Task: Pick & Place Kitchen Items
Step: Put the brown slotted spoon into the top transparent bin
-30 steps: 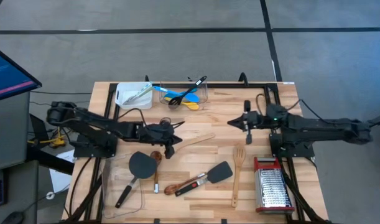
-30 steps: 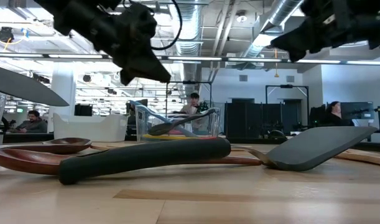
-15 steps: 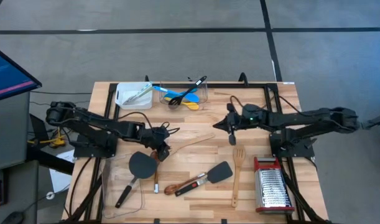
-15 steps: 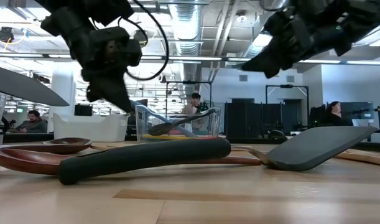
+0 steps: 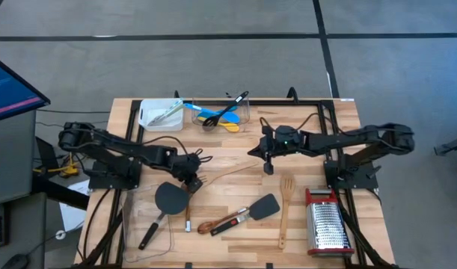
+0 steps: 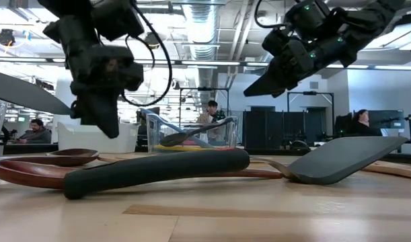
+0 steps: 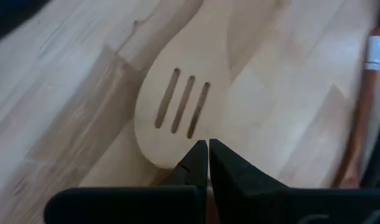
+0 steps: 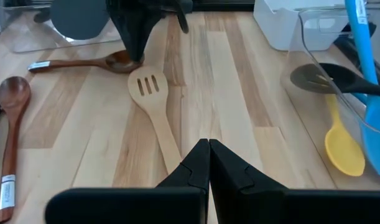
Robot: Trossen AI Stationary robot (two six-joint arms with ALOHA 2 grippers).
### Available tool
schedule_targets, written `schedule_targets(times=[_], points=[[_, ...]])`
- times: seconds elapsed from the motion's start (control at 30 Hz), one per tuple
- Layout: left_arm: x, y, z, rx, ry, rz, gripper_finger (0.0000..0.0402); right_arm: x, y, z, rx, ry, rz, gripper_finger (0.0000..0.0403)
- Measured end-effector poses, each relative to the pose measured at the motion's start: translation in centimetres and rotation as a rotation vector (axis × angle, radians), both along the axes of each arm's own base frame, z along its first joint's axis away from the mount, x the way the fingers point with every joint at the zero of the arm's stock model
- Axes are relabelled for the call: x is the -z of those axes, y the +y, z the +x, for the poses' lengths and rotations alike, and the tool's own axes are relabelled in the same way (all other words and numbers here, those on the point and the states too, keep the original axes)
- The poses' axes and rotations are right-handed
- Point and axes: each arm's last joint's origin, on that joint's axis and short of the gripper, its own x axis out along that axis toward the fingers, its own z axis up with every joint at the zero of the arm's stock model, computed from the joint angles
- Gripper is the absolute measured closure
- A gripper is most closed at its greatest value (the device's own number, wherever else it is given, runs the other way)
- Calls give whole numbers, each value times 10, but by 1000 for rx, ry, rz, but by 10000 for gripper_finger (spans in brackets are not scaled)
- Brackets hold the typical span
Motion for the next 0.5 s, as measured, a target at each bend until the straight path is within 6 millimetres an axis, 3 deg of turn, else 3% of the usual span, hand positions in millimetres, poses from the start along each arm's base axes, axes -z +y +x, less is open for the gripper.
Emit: schedule_targets(times=[0.23,0.5], points=[[26,11,7,-31,116,-62,400,2,0,2,-4,9,-8,403],[33,17,12,-42,139,-92,400,0,0,1,-9,5,-16,403]])
